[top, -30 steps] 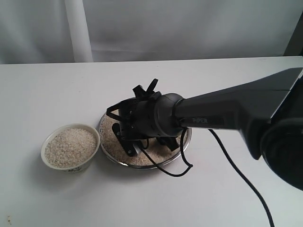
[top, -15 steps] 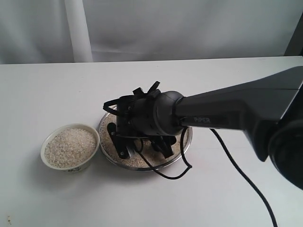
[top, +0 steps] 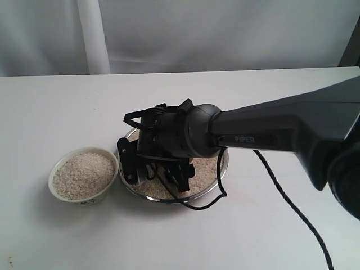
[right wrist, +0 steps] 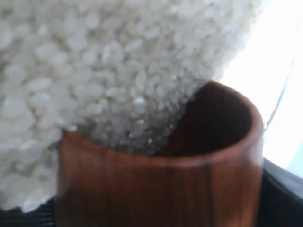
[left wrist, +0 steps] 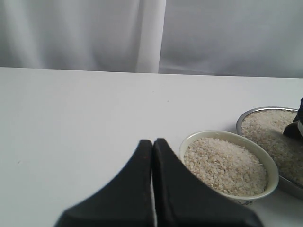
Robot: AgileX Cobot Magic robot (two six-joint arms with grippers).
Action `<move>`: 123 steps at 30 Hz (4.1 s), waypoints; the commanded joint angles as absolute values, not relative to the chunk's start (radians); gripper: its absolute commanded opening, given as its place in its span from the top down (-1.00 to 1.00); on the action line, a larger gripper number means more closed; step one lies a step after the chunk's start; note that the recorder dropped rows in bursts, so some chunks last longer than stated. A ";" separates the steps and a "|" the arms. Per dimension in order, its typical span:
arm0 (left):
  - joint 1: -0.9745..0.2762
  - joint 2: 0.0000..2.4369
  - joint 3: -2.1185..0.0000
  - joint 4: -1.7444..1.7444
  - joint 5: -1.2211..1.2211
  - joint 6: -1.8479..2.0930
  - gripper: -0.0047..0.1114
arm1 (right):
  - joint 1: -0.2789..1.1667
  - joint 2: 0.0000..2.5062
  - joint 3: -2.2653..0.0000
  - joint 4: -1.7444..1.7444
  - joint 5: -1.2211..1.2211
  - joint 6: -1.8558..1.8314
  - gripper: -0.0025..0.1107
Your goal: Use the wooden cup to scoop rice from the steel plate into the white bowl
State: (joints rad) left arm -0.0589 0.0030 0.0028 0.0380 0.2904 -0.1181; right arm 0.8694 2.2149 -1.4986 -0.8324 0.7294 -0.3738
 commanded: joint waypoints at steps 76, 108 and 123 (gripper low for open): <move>-0.063 0.000 0.000 0.031 0.285 -0.122 0.92 | 0.637 2.012 -1.131 -0.767 -0.264 0.265 0.96; -0.063 0.000 0.000 0.031 0.285 -0.124 0.92 | 0.939 2.022 -1.534 -0.799 0.392 -0.198 0.96; -0.063 0.000 0.000 0.031 0.285 -0.122 0.92 | 1.037 2.186 -1.643 -1.010 0.639 -0.313 0.96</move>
